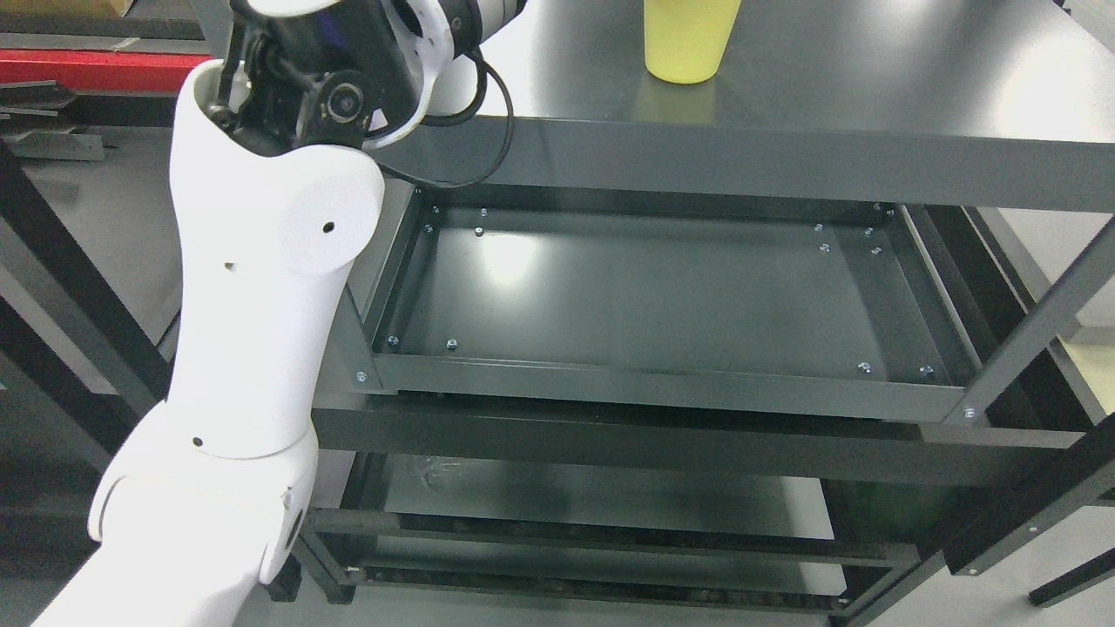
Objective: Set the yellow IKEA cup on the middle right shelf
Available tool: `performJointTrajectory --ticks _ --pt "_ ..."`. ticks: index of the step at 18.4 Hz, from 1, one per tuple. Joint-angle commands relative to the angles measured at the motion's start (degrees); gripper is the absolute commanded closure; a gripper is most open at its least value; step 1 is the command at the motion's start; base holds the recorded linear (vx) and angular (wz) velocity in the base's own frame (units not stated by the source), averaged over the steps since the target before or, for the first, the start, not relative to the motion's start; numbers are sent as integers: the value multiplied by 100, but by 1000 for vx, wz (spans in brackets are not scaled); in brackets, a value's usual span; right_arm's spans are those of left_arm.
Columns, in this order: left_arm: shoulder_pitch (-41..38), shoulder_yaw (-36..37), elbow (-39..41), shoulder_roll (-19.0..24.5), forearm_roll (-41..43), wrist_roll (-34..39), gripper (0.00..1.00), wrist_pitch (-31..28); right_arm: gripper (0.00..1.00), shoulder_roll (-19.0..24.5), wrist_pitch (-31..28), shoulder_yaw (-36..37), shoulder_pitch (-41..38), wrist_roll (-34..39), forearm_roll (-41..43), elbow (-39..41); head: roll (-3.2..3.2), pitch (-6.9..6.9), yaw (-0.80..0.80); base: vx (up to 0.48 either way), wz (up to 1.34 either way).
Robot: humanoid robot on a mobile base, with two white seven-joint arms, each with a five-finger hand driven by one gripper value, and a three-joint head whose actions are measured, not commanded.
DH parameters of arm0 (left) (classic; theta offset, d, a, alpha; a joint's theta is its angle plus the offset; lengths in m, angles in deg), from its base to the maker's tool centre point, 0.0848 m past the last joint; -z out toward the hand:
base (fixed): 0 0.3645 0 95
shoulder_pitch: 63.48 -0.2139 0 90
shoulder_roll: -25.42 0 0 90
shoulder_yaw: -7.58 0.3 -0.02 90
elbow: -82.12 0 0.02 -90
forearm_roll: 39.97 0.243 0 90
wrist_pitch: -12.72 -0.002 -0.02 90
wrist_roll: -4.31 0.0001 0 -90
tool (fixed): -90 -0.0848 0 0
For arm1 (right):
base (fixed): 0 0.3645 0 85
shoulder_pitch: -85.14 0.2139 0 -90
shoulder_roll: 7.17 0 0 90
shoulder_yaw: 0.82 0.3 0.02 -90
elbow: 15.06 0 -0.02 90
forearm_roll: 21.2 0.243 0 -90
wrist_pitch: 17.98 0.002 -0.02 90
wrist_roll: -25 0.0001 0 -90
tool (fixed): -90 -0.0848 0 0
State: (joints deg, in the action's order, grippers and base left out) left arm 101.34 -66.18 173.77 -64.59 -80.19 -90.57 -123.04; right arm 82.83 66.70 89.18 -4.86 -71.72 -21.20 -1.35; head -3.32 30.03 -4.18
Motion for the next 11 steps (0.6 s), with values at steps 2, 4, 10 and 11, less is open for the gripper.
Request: performJointTrajectory --ticks 2,4,10,11 --pt "-125 -323 345 220 -21 -2064 6 -3 1 -100 -4 -97 -79 4 141 0 0 0 0 0 0" --pt "-292 -174 327 308 -38 -3258 6 -133 1 -100 -4 -97 -79 4 141 0 0 0 0 0 0" --pt "-644 748 521 501 -144 -5216 4 -354 1 -100 -4 -97 -79 4 141 0 0 0 0 0 0" --pt "-740 993 521 528 -144 -5233 3 -354 1 -100 -4 -97 -79 4 141 0 0 0 0 0 0"
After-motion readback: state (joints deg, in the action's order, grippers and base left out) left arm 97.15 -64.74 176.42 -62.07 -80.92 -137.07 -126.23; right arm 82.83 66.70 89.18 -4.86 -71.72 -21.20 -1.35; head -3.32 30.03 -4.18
